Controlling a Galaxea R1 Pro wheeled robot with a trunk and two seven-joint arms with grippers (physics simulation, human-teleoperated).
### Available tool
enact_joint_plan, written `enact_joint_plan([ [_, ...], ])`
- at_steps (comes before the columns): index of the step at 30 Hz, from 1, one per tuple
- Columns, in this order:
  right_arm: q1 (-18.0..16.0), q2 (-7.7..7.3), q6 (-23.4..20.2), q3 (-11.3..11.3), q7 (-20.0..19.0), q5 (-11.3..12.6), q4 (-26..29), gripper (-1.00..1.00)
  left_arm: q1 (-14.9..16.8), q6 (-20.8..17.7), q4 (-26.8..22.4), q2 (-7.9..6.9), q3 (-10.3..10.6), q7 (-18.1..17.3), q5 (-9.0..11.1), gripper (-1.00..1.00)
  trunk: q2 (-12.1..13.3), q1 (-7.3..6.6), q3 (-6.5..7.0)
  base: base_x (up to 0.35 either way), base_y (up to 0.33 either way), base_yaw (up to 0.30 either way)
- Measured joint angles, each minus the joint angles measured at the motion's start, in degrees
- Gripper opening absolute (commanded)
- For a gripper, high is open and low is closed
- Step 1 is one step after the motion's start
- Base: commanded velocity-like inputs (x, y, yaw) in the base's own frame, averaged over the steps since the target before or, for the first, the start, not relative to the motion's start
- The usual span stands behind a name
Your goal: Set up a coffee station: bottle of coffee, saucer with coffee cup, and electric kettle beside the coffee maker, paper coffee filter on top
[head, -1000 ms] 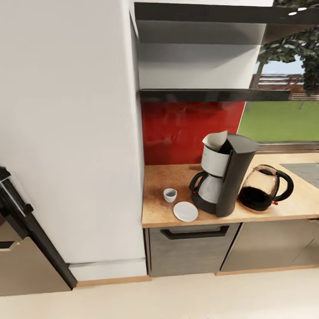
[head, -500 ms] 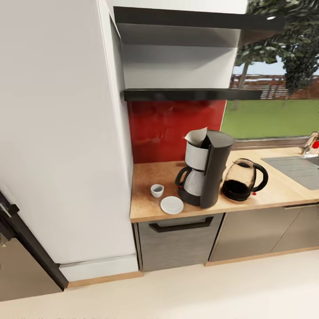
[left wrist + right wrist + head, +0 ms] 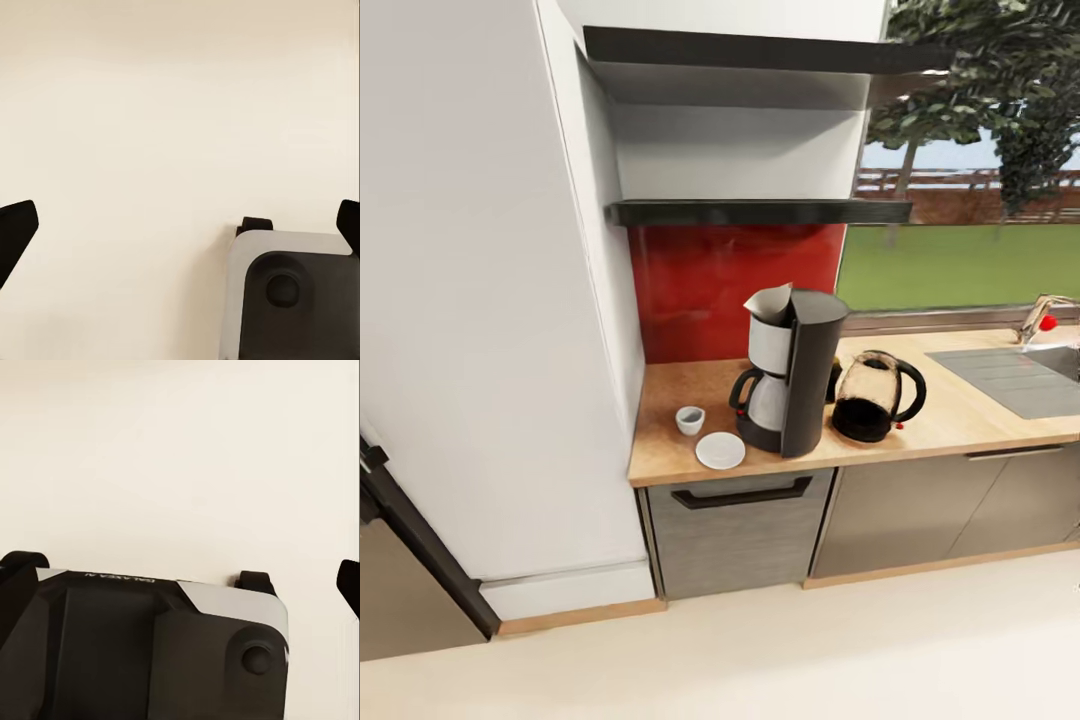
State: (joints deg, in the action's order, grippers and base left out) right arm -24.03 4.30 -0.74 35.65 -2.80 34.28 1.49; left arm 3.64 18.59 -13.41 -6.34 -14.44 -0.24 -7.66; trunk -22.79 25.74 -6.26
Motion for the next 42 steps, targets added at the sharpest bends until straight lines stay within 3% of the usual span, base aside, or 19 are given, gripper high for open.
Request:
enact_joint_plan([
  [19,0.0,-0.05,0.0,-0.1,0.3,0.1,0.0,1.0,0.0,0.2,-0.6,-0.07,0.1,0.0,0.0,1.0,0.0,0.02,0.0,0.022,-0.031,0.0],
  [23,0.0,-0.02,0.0,0.0,0.3,0.1,-0.1,1.0,0.2,0.3,-2.2,0.28,1.4,-1.6,-0.2,1.0,0.0,0.02,0.0,0.0,0.0,0.0],
  [25,0.1,-0.01,0.0,0.0,0.3,0.1,-0.1,1.0,0.3,0.2,-4.3,0.24,2.9,-4.3,-0.2,1.0,0.0,0.02,0.0,0.0,0.0,0.0],
  [27,0.4,0.0,0.0,0.0,0.3,0.1,-0.1,1.0,0.3,-0.2,-8.4,-0.04,4.8,-9.4,-0.2,1.0,0.0,0.02,0.0,0.0,0.0,0.0],
  [33,1.0,0.0,0.0,0.0,0.3,0.1,-0.1,1.0,0.3,-3.3,-18.9,-0.5,6.1,-22.1,-0.2,1.0,0.0,0.02,0.0,0.0,0.0,0.0],
  [37,1.4,0.0,0.0,0.0,0.3,0.1,-0.1,1.0,0.3,-10.5,-26.7,-0.7,6.2,-32.1,-0.3,1.0,0.0,0.02,0.0,0.0,0.0,0.0],
  [39,1.6,0.01,0.0,0.0,0.3,0.1,-0.1,1.0,0.5,-17.0,-33.3,-0.92,6.1,-39.2,-0.5,1.0,0.0,0.02,0.01,0.0,0.0,0.0],
  [40,1.6,0.01,0.0,0.0,0.3,0.1,-0.1,1.0,0.6,-18.8,-35.2,-1.01,6.1,-41.0,-0.8,1.0,0.0,0.02,0.0,0.0,0.0,0.0],
  [42,1.7,0.05,0.0,0.0,0.3,0.1,-0.1,1.0,1.9,-26.0,-42.3,-1.65,6.1,-47.2,-2.0,1.0,0.0,0.02,0.01,0.0,0.0,0.0],
])
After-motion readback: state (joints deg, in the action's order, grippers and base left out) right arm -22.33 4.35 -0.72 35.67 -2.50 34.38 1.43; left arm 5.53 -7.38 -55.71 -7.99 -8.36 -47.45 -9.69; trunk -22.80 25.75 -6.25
